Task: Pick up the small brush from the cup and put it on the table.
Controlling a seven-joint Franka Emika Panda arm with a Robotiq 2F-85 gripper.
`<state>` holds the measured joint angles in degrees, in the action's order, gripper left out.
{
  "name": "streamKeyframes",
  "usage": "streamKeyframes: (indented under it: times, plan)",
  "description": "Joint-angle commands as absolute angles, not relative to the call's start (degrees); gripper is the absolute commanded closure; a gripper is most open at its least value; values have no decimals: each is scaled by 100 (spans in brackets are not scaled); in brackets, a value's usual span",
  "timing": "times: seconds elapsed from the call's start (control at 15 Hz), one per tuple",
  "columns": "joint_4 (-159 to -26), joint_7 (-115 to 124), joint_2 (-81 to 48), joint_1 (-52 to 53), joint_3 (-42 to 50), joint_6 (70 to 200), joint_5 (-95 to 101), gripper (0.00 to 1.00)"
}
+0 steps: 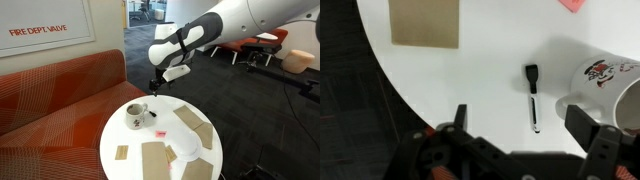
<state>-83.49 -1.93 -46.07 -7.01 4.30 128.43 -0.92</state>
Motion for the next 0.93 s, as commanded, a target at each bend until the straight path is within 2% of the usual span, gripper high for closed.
streamKeyframes:
  times: [0.0,0.87]
  plan:
    - [-9140,-108,-3943,-654,443,13200,-52,0]
    - [-11273,-80,-990,-350,465,13439,436,0]
